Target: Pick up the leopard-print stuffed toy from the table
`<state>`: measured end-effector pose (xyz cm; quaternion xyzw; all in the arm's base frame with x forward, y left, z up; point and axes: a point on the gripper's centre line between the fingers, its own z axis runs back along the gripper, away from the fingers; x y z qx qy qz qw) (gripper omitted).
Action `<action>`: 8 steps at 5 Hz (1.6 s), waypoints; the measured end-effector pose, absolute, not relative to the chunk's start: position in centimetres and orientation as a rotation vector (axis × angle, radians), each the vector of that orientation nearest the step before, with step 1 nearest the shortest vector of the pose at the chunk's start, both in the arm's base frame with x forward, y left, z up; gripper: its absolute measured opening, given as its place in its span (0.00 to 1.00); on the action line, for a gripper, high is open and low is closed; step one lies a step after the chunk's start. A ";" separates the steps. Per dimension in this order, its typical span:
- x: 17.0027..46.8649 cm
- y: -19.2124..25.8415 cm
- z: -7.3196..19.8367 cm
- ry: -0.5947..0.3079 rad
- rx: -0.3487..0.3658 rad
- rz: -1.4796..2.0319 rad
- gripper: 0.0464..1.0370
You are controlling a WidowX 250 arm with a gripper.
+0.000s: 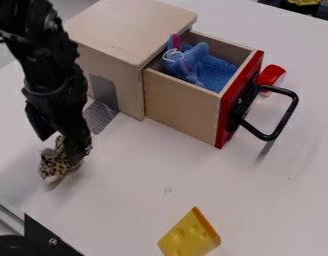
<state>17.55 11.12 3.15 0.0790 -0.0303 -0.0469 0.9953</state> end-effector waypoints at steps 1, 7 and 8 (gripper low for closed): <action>17.2 11.4 1.4 -0.006 0.152 -0.114 0.96; 27.2 12.7 17.5 -0.175 0.163 0.015 0.46; 30.6 13.8 16.7 -0.175 0.142 0.026 0.46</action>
